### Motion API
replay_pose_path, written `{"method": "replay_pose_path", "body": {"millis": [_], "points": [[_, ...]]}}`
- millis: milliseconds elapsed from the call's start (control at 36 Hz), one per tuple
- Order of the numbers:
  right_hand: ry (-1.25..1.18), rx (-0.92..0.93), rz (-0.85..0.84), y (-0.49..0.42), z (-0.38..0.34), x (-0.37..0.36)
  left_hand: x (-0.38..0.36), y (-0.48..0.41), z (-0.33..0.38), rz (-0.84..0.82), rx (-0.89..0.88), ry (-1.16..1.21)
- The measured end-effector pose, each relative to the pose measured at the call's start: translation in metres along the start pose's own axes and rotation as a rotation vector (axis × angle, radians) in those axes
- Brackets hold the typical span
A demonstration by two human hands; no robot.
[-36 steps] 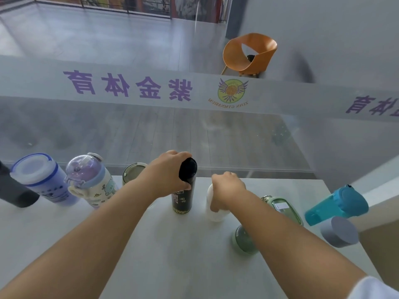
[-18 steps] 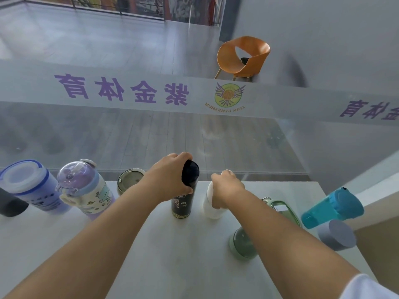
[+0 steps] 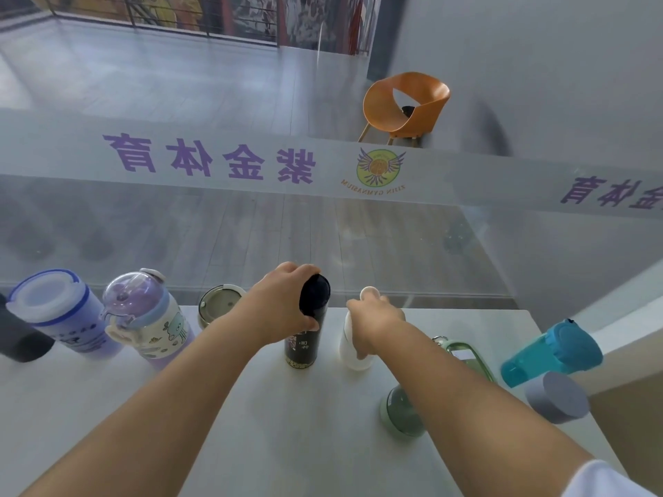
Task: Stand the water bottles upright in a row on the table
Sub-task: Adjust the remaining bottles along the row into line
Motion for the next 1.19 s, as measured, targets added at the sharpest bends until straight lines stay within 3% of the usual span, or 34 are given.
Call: {"method": "replay_pose_path", "body": {"millis": [222,389,583,861,1194], "points": [[0.021,0.028,0.006,0.017,-0.001,0.035,0.025,0.016,0.008,0.031,0.022,-0.121],[-0.092,0.122,0.121,0.057,0.008,0.081,0.052,0.038,0.017,0.131,0.03,-0.225],[-0.214,0.144,0.258,0.116,0.038,0.113,0.055,0.062,0.031,0.106,0.0,-0.251],[-0.375,0.071,0.268,0.175,0.097,0.078,0.03,0.082,0.063,0.078,-0.109,-0.226],[-0.599,-0.178,0.339,0.189,0.206,0.018,-0.037,0.066,0.13,0.032,-0.291,-0.065]]}}
Point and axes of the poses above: each hand's wrist, its own y-axis away from the middle knuckle, its own x-axis out of the back of the hand, z = x × y, the point moved 10 cm from there along -y, towards the middle knuckle, and after that the axes turned 8 degrees about -x, right-handed, at the moved point
